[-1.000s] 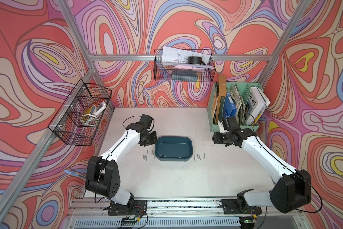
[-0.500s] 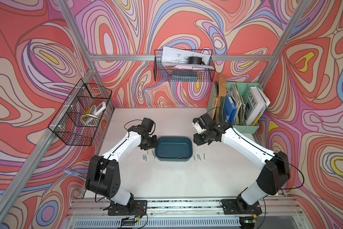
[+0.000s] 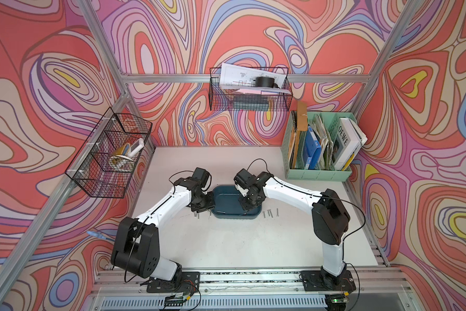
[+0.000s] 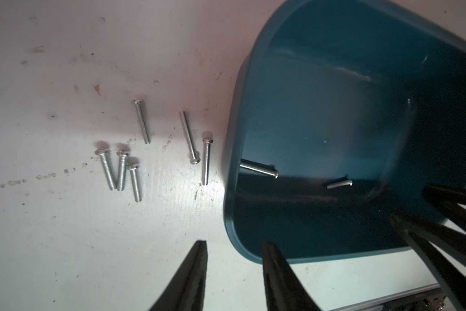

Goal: Take out the screws from the storage box
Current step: Adjust the storage box at the center of the board.

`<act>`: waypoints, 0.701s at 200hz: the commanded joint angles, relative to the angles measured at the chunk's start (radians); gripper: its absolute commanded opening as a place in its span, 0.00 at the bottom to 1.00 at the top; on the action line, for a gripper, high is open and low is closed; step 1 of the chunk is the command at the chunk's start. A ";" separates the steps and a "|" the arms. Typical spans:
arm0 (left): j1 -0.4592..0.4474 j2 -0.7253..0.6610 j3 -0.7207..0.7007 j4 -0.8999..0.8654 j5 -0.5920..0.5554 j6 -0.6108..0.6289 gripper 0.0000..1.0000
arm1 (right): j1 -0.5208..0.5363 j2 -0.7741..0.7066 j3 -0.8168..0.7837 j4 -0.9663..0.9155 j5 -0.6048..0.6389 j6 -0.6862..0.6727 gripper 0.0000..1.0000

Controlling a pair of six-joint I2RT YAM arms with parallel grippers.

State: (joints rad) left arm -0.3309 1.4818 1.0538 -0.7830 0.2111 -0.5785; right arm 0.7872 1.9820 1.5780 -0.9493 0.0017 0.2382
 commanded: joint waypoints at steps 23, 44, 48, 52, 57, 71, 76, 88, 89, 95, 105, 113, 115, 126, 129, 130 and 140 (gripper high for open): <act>-0.021 0.014 -0.011 0.019 0.023 -0.039 0.36 | 0.001 0.060 -0.006 0.032 -0.010 0.076 0.41; -0.023 0.037 0.004 0.012 0.035 -0.047 0.33 | 0.007 0.077 -0.036 0.032 -0.019 0.076 0.43; -0.025 0.040 0.005 0.014 0.040 -0.049 0.33 | 0.009 0.080 -0.038 0.031 -0.017 0.075 0.43; -0.025 0.042 0.006 0.014 0.041 -0.049 0.32 | 0.013 0.084 -0.042 0.029 -0.014 0.075 0.44; -0.027 0.044 0.007 0.014 0.040 -0.053 0.32 | 0.017 0.086 -0.049 0.031 -0.013 0.076 0.44; -0.032 0.049 0.010 0.015 0.040 -0.051 0.29 | 0.022 0.092 -0.069 0.051 -0.022 0.082 0.45; -0.032 0.052 0.013 0.008 0.034 -0.049 0.29 | 0.024 0.096 -0.076 0.061 -0.024 0.085 0.45; -0.035 0.060 0.017 -0.002 0.028 -0.045 0.27 | 0.026 0.108 -0.085 0.082 -0.030 0.090 0.45; -0.035 0.061 0.017 -0.003 0.028 -0.045 0.26 | 0.027 0.109 -0.085 0.083 -0.030 0.090 0.45; -0.036 0.065 0.017 -0.005 0.027 -0.045 0.25 | 0.027 0.117 -0.085 0.089 -0.029 0.092 0.45; -0.037 0.070 0.014 -0.005 0.026 -0.045 0.22 | 0.034 0.133 -0.084 0.100 -0.022 0.096 0.45; -0.036 0.073 0.013 -0.003 0.031 -0.044 0.20 | 0.039 0.142 -0.084 0.111 -0.022 0.096 0.44; -0.038 0.073 0.013 -0.004 0.033 -0.044 0.20 | 0.040 0.145 -0.084 0.114 -0.020 0.097 0.43; -0.040 0.079 0.019 -0.005 0.033 -0.043 0.19 | 0.048 0.151 -0.086 0.133 -0.009 0.105 0.42; -0.040 0.081 0.020 -0.006 0.035 -0.042 0.19 | 0.050 0.153 -0.087 0.140 -0.008 0.107 0.41; -0.040 0.081 0.020 -0.005 0.035 -0.042 0.19 | 0.049 0.153 -0.087 0.143 -0.009 0.108 0.41; -0.042 0.088 0.026 -0.008 0.037 -0.039 0.18 | 0.054 0.158 -0.089 0.167 -0.002 0.118 0.39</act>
State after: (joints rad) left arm -0.3618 1.5478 1.0489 -0.7788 0.2371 -0.6216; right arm 0.8204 2.0762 1.5051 -0.8619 -0.0025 0.3256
